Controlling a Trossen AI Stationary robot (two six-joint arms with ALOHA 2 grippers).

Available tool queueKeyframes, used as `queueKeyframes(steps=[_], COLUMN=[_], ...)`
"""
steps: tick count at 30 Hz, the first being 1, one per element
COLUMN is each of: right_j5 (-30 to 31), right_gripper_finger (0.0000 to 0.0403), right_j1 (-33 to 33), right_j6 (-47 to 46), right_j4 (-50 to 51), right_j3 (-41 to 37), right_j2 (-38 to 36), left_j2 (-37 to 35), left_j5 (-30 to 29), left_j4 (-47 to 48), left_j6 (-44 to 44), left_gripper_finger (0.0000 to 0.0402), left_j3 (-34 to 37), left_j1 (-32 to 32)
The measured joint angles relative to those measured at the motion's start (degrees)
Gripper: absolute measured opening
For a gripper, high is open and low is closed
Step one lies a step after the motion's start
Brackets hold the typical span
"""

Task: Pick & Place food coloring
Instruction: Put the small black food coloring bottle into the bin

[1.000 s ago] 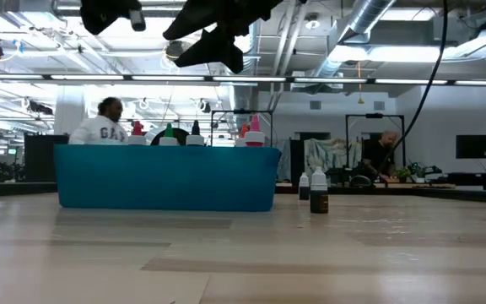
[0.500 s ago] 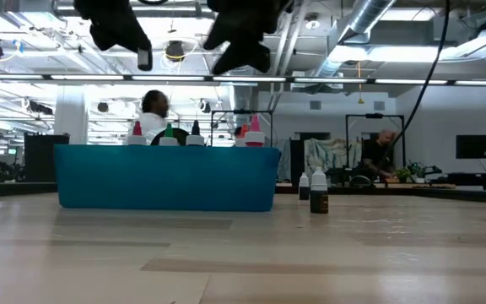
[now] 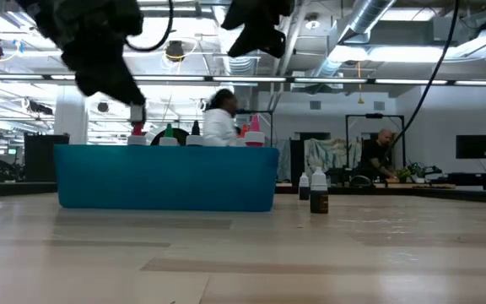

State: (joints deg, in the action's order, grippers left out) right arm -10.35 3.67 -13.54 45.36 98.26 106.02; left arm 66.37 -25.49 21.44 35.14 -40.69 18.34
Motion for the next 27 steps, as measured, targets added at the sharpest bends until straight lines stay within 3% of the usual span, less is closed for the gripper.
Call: queueKeyframes(steps=[12, 27], right_j5=[-0.02, -0.07], right_gripper_finger=[0.0187, 0.0182], right_j1=[0.10, 0.86], right_j6=[0.28, 0.44], right_j4=[-0.53, -1.30], right_j3=[0.03, 0.02], right_j2=[-0.26, -0.22], left_j2=[1.41, 14.34], left_j5=[-3.53, -3.83], left_j4=[-3.18, -7.38], left_j6=[4.99, 2.97], left_gripper_finger=[0.0064, 0.0064], left_j3=[6.09, 4.75], left_j1=[2.28, 1.60])
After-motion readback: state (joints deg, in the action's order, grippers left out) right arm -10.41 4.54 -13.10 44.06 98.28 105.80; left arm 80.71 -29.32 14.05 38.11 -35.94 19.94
